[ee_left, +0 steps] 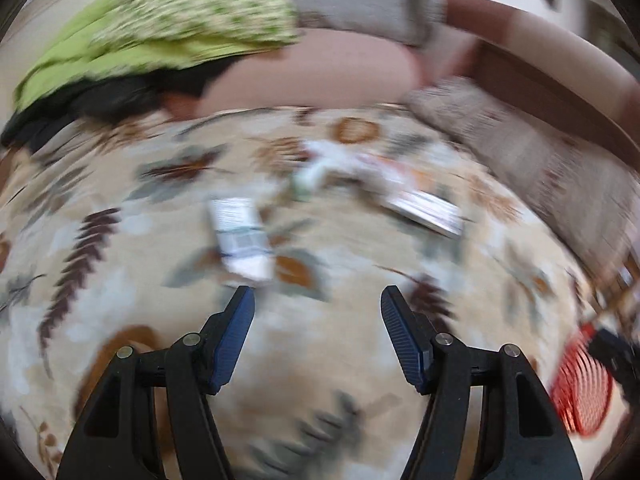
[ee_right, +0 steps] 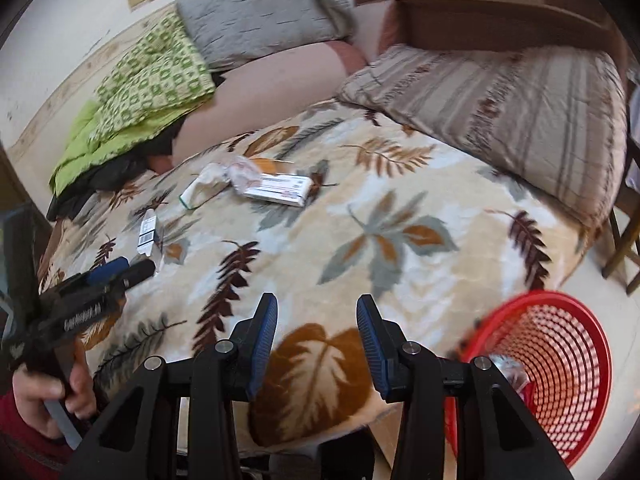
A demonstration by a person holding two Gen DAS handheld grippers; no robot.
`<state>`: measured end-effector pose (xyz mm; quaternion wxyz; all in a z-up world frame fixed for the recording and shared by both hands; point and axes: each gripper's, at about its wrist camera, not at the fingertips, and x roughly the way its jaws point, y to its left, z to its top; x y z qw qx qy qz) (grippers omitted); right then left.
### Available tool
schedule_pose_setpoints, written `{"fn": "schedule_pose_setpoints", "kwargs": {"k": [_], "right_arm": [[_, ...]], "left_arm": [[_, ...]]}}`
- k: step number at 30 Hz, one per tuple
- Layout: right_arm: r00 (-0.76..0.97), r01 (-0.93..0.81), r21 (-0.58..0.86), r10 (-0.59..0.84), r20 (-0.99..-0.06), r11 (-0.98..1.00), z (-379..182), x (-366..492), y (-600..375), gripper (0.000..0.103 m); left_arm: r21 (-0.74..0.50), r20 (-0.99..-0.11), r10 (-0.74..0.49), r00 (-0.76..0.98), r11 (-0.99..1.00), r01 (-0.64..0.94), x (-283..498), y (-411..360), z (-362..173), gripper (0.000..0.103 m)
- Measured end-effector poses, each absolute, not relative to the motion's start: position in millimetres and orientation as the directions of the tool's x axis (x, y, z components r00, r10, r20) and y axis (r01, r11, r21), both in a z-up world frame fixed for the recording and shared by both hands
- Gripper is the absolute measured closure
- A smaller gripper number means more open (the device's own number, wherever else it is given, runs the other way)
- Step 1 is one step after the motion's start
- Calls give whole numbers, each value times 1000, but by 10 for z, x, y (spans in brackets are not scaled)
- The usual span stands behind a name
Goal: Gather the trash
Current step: 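Return to the bed and grasp the white barcode medicine box with the left tool, then grasp the long white-blue medicine box with the right tool while the left holds its box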
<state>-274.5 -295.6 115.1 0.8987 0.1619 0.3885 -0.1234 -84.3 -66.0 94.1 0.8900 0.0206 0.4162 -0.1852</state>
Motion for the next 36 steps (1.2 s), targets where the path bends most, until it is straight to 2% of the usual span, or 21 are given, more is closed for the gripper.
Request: {"fn": "schedule_pose_setpoints", "kwargs": {"k": [3,11,13,15,17,24,28,31,36], "right_arm": [[655,331,195,-76,-752,923,1115,-2526,-2882,58],[631,285,208,-20,-775,936,977,-2095,-2847,58],[630,289,212,-19,-776,934,968,-2019,-2894,58],[630,287,220,-11,-776,932,964,-1945,-2949,58],[630,274,231,8,-777,934,955,-1835,-3014,58],[622,210,298,108,-775,931,826,-1039,-3408,58],[602,226,346,148,-784,911,564,-377,-3700,58],[588,282,348,126,-799,894,352,-54,-3845,58],[545,312,406,188,-817,859,48,127,-3946,58]], "left_arm": [[-122,-792,-252,556,958,259,-399,-533,852,38],[54,-888,-40,458,980,192,363,-730,317,32],[39,-887,-51,460,982,184,428,-692,216,33],[26,-881,-58,470,985,170,443,-632,164,58],[10,-863,-77,500,986,169,403,-573,176,68],[-138,-845,-205,495,976,168,-64,-537,311,68],[-121,-807,-238,541,962,243,-374,-785,361,68],[-85,-777,-238,582,957,277,-438,-903,364,68],[-60,-783,-232,577,952,301,-357,-952,277,68]]}}
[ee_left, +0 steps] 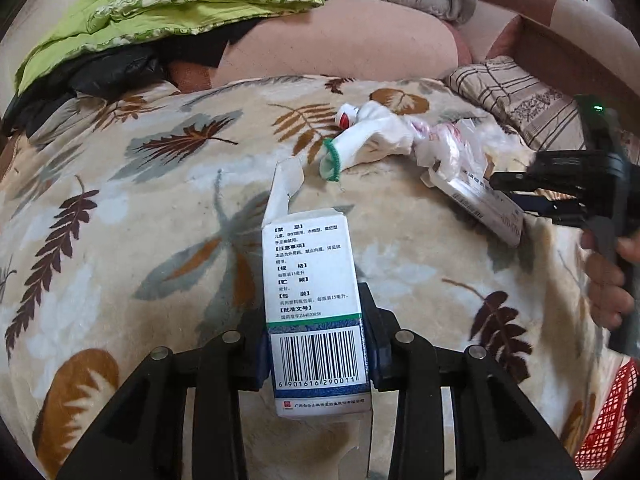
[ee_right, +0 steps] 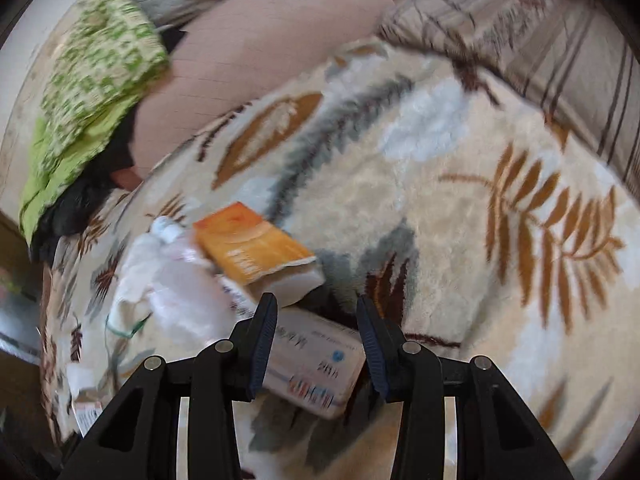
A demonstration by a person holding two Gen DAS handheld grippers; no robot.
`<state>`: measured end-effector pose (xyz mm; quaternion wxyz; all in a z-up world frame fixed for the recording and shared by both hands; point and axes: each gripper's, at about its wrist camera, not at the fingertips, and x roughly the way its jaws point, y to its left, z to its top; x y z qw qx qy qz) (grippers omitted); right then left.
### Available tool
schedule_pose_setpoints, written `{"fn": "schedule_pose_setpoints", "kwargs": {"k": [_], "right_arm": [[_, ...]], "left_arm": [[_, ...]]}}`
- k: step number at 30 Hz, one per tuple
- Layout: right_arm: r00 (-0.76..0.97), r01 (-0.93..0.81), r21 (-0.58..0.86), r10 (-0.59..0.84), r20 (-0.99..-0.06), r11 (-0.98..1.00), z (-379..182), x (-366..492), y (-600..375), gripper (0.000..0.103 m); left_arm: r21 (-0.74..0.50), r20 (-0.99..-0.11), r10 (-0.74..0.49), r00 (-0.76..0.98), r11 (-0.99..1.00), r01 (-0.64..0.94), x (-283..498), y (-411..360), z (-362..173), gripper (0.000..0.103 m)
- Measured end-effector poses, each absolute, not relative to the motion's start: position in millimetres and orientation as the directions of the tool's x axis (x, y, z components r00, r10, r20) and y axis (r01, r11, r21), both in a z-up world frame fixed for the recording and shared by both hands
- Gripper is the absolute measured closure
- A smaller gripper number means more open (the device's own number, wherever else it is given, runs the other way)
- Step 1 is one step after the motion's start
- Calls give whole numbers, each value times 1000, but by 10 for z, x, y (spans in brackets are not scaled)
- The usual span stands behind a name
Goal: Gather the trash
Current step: 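Grasp the long white-blue medicine box with the right tool while the left holds its box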
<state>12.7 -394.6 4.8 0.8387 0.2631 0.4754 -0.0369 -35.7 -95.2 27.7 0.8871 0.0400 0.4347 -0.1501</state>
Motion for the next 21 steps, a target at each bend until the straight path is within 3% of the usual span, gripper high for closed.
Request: {"fn": "schedule_pose_setpoints", "kwargs": {"k": [4,7,12,15,18,21], "right_arm": [[533,211,549,376,-759,809,26,-7,-3797,56],[489,92,537,432,-758,838,104,-117,-3417,56],[478,35,312,259,-840,949,189,-9,-2995,53],[467,16,222,189,-864,975,173,94,-2796,41],[452,28,121,95,-887,992,76,121,-2670,41],[477,46,68,38,-878,997,47,-26,-2622,47]], "left_arm": [[-82,-781,-228,581,961,266,-263,-822,287,68],[-85,-787,-217,577,965,247,-243,-761,277,68],[-70,-780,-203,591,968,240,-257,-726,284,68],[-70,-783,-194,591,972,226,-235,-679,268,68],[-75,-785,-193,589,973,220,-230,-631,257,68],[-73,-783,-195,591,972,224,-247,-621,263,68]]}}
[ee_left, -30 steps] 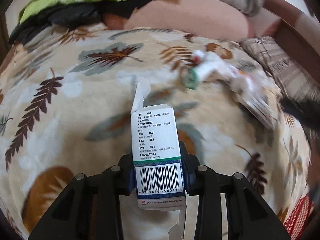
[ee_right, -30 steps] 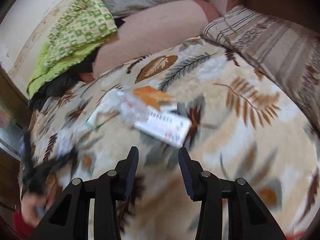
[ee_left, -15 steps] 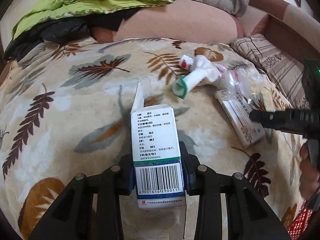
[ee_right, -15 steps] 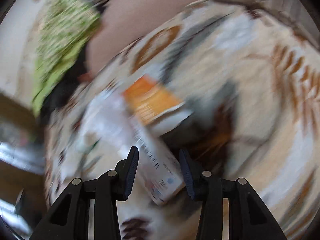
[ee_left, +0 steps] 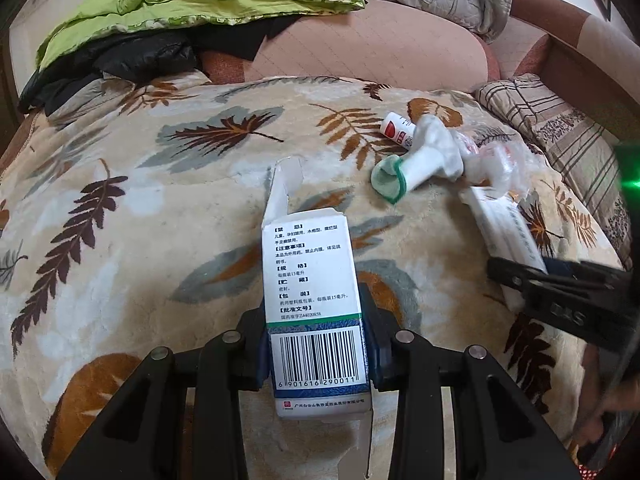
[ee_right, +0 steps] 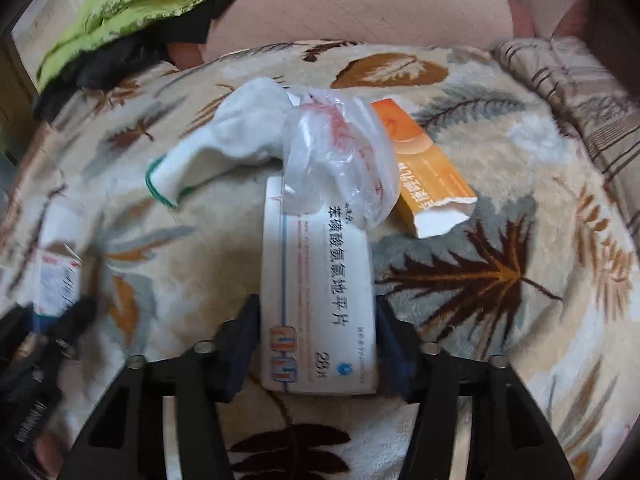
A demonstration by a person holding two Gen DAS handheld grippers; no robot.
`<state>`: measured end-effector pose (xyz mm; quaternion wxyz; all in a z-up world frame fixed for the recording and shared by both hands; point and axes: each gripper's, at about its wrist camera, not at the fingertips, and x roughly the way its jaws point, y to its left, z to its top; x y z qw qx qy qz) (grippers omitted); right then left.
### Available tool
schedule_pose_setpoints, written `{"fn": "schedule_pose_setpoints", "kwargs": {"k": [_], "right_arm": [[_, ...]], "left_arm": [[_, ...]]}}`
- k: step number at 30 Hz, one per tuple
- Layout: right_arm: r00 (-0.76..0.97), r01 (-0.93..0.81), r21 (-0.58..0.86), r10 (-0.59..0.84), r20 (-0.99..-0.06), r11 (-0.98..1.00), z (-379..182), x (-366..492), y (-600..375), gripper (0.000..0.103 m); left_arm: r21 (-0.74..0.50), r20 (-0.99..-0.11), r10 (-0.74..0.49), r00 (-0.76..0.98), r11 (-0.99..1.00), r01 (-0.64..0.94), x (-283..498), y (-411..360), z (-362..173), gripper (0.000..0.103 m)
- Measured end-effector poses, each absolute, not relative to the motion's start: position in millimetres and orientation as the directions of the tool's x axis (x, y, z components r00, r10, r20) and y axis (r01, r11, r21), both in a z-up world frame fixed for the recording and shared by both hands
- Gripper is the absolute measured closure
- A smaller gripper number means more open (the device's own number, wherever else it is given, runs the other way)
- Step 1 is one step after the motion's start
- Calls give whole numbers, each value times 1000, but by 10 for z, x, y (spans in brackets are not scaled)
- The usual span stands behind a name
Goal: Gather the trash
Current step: 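Grasp the long white-blue medicine box with the right tool while the left holds its box, then lift both medicine boxes off the bedspread with both tools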
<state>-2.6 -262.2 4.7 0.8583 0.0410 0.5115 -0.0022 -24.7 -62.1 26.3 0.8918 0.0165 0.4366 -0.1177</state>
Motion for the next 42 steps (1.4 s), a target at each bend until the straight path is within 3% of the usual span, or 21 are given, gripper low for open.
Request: {"fn": "schedule_pose_setpoints", "kwargs": {"k": [11,18,28,42], "right_arm": [[570,206,194,43,-821,959,303,-1177,-2526,48],[640,235,171,-20,-768,957,537,-1767,-2445,48],[655,229,82,-91,-750,970,521,-1786,-2371,48],[652,266,94,-108,-751,959,508,-1816,-2501,48]], "left_arm": [[-17,-745,-245,621,937,349,-783,-834,533,68],[23,-708,-237,665,934,358,-1310,-787,655,68],[58,-687,-216,694,936,348,-1345,-865,533,68],[74,-667,-215,714,933,351,-1364,-898,543,68]]}}
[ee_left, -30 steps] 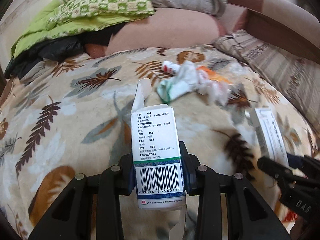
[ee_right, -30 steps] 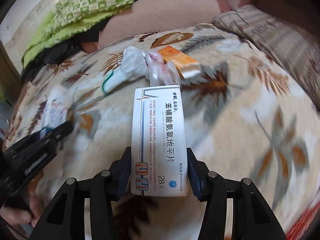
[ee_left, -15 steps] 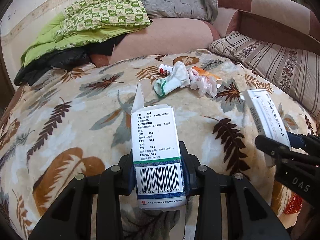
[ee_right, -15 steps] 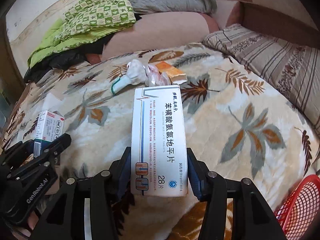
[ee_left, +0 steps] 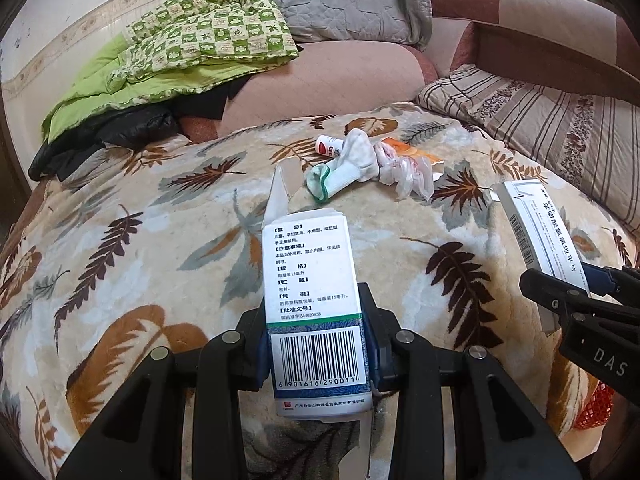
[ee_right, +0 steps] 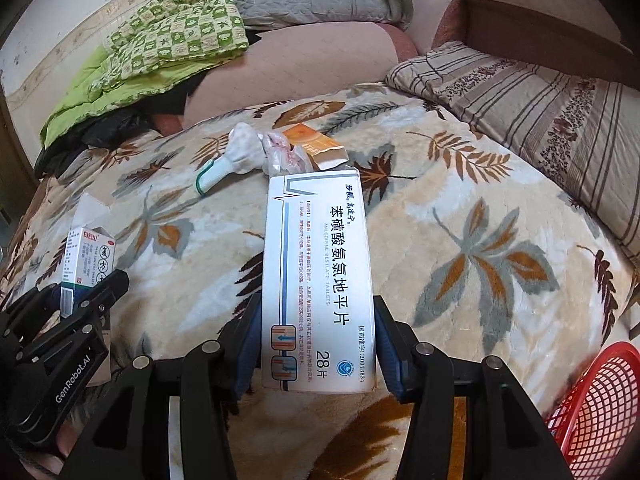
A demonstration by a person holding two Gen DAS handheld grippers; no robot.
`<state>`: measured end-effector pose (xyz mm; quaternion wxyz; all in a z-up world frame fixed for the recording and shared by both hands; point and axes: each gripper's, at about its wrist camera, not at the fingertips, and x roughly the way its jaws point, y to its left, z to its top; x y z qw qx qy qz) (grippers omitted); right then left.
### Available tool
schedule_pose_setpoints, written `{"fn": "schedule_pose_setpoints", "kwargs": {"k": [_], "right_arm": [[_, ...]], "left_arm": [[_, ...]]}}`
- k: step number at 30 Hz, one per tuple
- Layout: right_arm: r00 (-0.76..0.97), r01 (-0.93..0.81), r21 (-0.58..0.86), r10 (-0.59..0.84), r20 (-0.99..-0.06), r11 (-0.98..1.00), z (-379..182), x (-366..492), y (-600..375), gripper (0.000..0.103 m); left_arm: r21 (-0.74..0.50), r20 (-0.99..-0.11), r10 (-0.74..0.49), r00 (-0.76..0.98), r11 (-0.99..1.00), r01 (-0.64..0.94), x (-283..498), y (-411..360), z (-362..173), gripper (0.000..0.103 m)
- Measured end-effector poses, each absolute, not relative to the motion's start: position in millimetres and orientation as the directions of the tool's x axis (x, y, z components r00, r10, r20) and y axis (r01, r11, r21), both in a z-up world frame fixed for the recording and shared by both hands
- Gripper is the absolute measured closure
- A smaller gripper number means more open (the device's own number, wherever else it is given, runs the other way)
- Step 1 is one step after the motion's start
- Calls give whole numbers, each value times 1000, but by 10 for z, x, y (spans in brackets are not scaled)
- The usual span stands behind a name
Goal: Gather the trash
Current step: 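Lift both medicine boxes off the bedspread with both tools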
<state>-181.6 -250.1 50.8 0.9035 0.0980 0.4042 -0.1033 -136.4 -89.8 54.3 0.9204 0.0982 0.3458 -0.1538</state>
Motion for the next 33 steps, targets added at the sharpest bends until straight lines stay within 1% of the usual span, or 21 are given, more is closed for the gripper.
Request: {"fn": "schedule_pose_setpoints", "kwargs": {"k": [22,33], "right_arm": [[635,270,33,-152,-757,962,502,-1795,-2431,48],[637,292,-38,-224,-738,956,530,-1773,-2377,48]], "left_arm": [[78,-667,-216,713,932,355,-1360,-906,525,68],[91,-669,-204,715,932,350,-1374,-938,500,68]]}}
